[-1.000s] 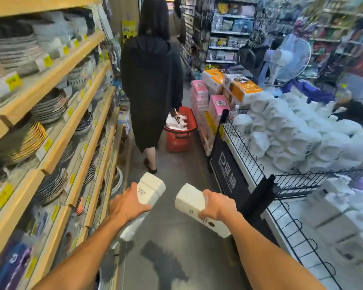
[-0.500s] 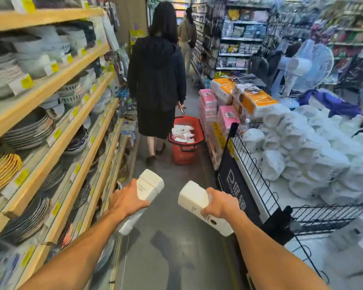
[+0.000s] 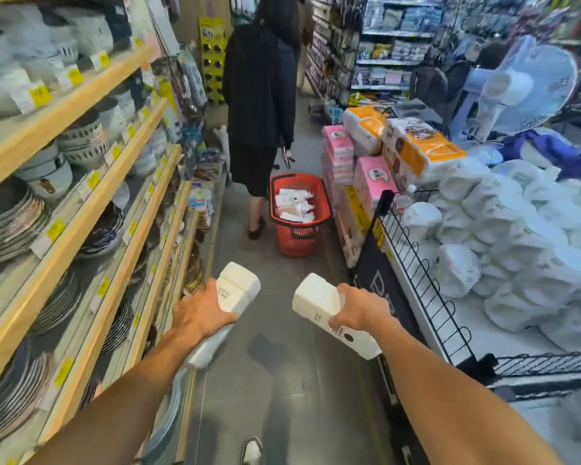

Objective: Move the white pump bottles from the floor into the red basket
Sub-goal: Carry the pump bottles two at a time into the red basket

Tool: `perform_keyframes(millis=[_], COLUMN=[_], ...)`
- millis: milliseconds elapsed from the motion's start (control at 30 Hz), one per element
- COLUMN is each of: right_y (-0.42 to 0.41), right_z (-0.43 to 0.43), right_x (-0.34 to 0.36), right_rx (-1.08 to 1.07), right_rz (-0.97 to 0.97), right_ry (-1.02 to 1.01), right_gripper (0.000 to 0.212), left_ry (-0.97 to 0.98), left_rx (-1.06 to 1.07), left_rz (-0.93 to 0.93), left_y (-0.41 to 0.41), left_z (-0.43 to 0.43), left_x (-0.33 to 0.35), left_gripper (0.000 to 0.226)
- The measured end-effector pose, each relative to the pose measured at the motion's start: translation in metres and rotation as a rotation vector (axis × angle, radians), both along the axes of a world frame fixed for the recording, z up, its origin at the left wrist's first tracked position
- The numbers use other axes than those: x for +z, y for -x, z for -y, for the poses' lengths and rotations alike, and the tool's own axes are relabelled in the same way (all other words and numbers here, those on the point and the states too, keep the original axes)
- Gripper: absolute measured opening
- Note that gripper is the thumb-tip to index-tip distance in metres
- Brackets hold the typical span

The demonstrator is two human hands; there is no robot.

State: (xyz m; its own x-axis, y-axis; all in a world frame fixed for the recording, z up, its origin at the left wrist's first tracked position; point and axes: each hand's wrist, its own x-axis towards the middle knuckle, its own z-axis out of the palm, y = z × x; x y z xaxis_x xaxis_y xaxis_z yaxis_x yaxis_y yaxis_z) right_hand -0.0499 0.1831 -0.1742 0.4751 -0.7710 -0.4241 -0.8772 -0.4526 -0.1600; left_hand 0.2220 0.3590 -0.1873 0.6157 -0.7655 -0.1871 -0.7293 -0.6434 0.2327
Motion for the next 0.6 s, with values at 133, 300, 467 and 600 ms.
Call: perform_keyframes(millis=[133,300,467,600], right_y=[-0.03,-0.063,-0.093,-0.115], right_z=[0.022,0.047,0.075,0.107], right_x=[-0.001,-0.003,-0.003,-0.005], right_rx=[0.006,-0.014,-0.022,-0.013], right_rz=[-0.052,-0.056,-0.065,-0.06], right_ry=[0.002,0.005,0.007,-0.001], right_gripper=[0.066,0.066,0.066,0.065], left_ry=[0.002,-0.016,-0.025,-0.045], left_rx=[0.012,-0.003,-0.013,-0.034], left_rz=[-0.057,-0.12,-0.101,-0.074], left_y=[-0.031,-0.07,-0.097,-0.114], left_z=[0.02,0.05,0.086,0.123], left_x=[-0.013,-0.02,-0.014,-0.011], left_gripper=[0.077,0.076,0.074,0.07])
